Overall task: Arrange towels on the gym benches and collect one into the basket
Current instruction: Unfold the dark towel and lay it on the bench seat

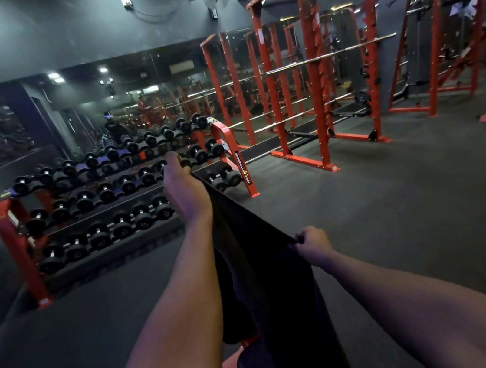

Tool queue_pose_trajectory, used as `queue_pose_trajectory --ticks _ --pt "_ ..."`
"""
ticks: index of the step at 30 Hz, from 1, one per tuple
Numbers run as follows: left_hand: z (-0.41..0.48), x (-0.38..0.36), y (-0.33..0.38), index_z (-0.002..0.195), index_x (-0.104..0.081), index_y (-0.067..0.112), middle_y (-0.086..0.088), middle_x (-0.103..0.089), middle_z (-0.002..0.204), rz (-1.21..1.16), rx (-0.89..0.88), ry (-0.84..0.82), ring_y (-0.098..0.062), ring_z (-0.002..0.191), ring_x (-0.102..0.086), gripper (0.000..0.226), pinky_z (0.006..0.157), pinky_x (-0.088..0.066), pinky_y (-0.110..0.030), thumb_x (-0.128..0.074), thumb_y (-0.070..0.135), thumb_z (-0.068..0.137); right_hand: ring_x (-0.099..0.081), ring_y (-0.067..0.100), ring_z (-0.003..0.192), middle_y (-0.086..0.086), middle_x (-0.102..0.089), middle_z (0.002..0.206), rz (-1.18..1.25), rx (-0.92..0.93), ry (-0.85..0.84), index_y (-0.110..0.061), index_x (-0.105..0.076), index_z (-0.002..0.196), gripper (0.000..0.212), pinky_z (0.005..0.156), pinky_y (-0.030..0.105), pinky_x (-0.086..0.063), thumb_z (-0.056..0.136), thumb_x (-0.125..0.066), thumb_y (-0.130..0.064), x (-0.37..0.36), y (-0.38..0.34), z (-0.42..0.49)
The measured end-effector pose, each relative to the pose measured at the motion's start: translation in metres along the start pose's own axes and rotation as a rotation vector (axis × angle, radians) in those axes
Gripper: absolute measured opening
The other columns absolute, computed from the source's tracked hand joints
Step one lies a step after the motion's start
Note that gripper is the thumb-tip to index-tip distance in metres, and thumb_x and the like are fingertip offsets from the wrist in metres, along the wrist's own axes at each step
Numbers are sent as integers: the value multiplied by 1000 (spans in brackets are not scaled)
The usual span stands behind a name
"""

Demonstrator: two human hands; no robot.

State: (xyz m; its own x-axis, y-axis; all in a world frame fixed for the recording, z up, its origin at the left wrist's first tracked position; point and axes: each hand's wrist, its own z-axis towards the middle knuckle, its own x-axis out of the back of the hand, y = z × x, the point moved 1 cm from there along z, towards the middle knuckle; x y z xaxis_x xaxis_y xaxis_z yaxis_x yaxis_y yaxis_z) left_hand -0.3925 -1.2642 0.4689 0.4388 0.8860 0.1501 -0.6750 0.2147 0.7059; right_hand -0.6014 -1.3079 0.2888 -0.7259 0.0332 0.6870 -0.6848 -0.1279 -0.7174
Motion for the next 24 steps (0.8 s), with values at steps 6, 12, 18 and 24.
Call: queue_pose_trajectory --ticks 6,12,18,24 --pt "-37 -25 -25 135 -55 19 1 -59 121 205 9 -1099 -14 104 -61 57 90 -49 -23 -75 9 82 -58 16 69 7 -68 74 193 237 145 -7 -71 83 9 61 20 -34 86 -69 -15 32 -55 14" --pt "-54 -42 -26 111 -70 14 -3 -71 102 272 -150 -1162 -13 93 -63 27 80 -44 -19 -73 14 84 -63 11 67 0 -68 74 250 315 137 -20 -62 77 16 58 15 -44 80 -76 -12 41 -71 16" --pt "-53 -38 -15 94 -72 7 -3 -64 83 238 -241 -862 -15 77 -58 11 69 -40 -20 -64 7 87 -60 16 66 1 -63 68 91 163 132 -11 -71 76 9 57 20 -42 69 -74 -6 32 -50 11" --pt "-41 -30 4 86 -67 10 2 -62 78 75 -292 -665 -10 72 -55 15 67 -42 -18 -57 0 88 -65 20 71 5 -68 68 166 47 146 -14 -69 70 8 63 27 -47 70 -73 -21 17 -41 5"
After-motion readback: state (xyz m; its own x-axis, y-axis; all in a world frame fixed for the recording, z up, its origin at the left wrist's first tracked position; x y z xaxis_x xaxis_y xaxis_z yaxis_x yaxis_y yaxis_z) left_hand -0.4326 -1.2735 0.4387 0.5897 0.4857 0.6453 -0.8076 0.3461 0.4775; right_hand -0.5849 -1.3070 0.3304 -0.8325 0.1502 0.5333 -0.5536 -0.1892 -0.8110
